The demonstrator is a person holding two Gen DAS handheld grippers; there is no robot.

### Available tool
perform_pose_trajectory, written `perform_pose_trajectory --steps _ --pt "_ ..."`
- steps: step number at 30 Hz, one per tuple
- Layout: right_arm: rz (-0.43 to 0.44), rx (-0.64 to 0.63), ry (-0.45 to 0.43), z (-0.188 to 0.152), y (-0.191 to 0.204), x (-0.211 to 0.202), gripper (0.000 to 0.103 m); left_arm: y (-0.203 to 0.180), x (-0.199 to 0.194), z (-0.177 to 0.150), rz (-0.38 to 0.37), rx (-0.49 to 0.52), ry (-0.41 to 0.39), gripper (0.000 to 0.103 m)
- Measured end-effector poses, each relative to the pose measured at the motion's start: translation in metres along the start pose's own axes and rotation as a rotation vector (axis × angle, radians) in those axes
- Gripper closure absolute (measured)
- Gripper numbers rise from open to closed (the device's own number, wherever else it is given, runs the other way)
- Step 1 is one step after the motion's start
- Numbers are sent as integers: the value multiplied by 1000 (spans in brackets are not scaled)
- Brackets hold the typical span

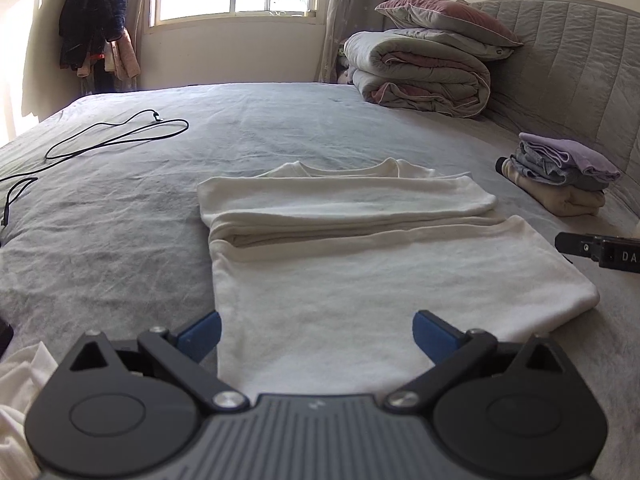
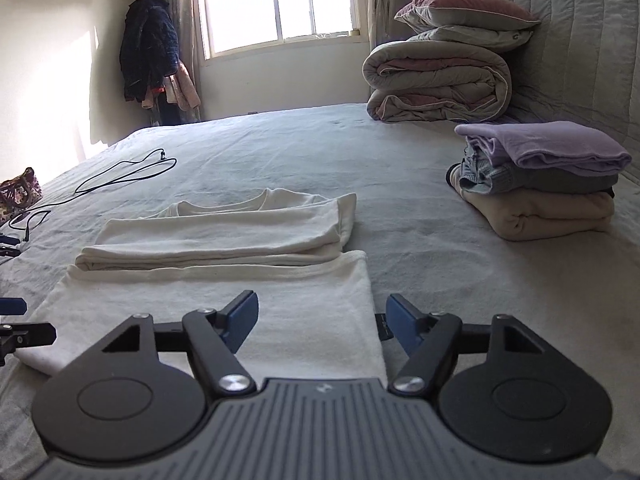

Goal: Fold clothes

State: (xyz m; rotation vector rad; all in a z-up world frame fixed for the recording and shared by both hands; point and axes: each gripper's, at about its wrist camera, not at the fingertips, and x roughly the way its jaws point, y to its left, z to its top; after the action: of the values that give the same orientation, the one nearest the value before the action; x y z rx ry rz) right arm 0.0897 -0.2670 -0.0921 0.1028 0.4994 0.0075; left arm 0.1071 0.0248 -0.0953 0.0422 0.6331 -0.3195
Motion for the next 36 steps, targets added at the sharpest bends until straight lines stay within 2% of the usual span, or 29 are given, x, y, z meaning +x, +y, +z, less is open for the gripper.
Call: perform_pose_trajectory --steps 3,10,18,21,24,30,33,36 --pt "12 -27 8 3 7 15 39 9 11 4 6 -21 -9 2" --pt "6 -79 47 3 10 54 43 33 40 7 38 -73 -19 19" --pt "-46 -17 87 4 -18 72 44 53 46 5 127 -138 -11 22" --pt "-51 30 104 7 -31 65 44 59 38 9 122 -173 29 21" --pt "-7 108 133 8 -48 48 42 70 27 14 83 -268 77 20" --pt "94 277 243 7 -78 10 42 94 4 13 -40 -542 199 19" --pt "125 363 297 4 -88 -8 42 107 -9 -1 -98 -711 246 19" --pt "160 501 332 -2 -98 -22 42 116 -20 -17 -160 -855 273 20"
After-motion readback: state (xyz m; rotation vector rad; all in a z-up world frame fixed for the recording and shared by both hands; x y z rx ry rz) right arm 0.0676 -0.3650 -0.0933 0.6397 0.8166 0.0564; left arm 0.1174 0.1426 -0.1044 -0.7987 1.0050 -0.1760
